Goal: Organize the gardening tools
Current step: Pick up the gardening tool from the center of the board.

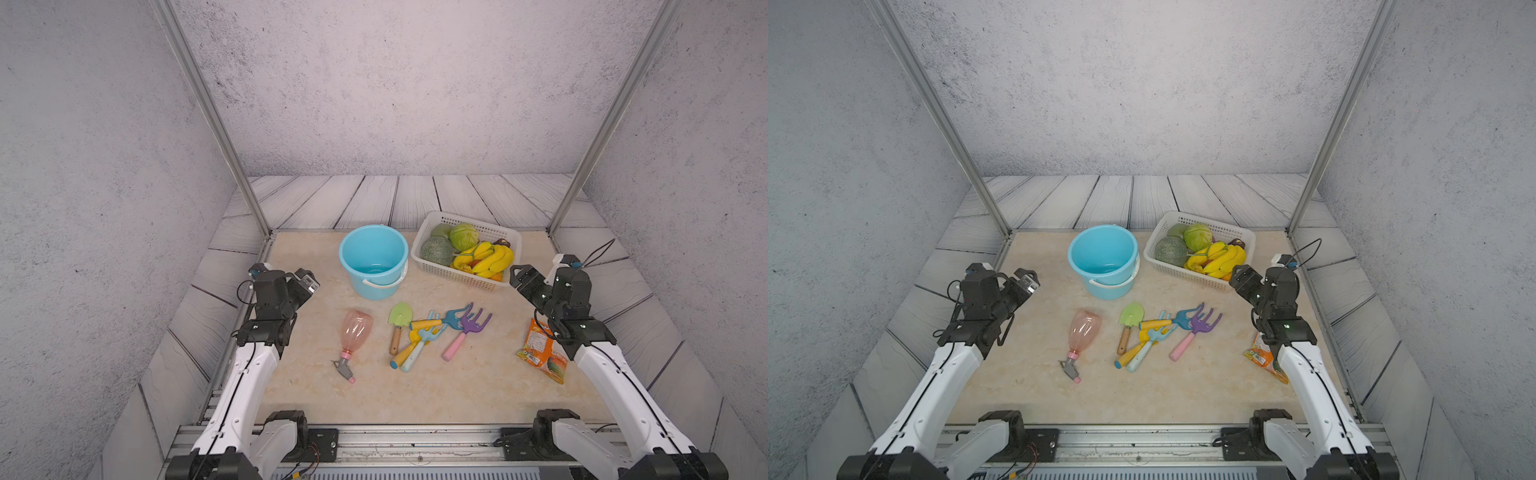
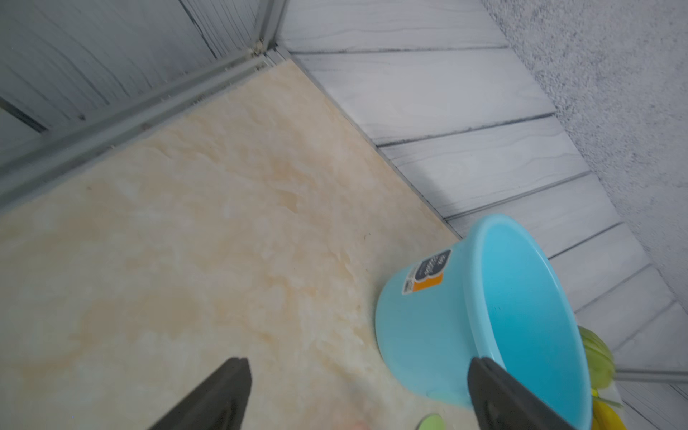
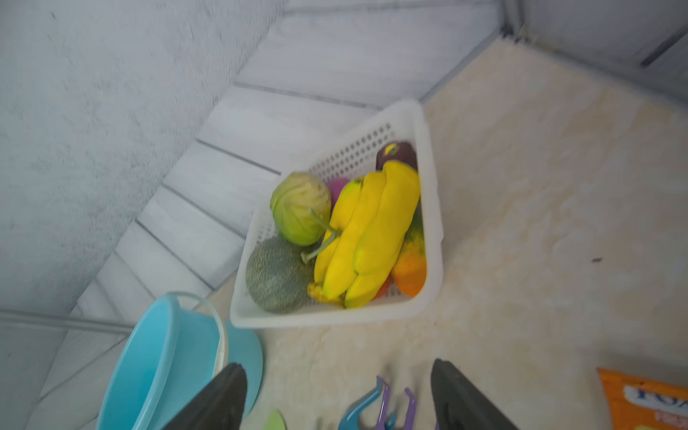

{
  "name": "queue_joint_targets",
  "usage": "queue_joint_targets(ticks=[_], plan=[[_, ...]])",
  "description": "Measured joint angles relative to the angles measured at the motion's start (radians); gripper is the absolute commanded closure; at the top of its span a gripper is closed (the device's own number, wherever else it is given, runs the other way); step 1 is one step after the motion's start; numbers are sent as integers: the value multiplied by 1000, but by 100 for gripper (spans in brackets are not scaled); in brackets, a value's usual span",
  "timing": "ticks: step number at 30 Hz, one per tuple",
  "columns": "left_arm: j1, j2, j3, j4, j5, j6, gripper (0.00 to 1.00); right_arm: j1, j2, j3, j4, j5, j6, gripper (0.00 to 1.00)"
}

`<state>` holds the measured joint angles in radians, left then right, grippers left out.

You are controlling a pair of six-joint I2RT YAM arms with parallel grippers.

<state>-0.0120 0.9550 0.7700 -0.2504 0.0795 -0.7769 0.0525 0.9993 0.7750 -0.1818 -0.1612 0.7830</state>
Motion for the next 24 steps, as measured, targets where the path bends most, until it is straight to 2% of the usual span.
queue_joint_targets(ticks=[6, 9, 13, 17, 24], plan=[[-116, -141, 0, -166, 107, 26, 18, 29, 29, 23, -190, -201, -29, 24], [-200, -181, -1, -235, 146, 44, 25, 47, 19, 14, -255, -245, -53, 29], [-347, -188, -4, -293, 167, 56, 29, 80, -11, -20, -325, -260, -85, 29], [-525, -118, 3, -319, 155, 65, 32, 111, -23, -68, -365, -257, -100, 29], [-781, 134, 125, -330, 58, 101, 32, 129, -46, -135, -394, -241, -103, 29]])
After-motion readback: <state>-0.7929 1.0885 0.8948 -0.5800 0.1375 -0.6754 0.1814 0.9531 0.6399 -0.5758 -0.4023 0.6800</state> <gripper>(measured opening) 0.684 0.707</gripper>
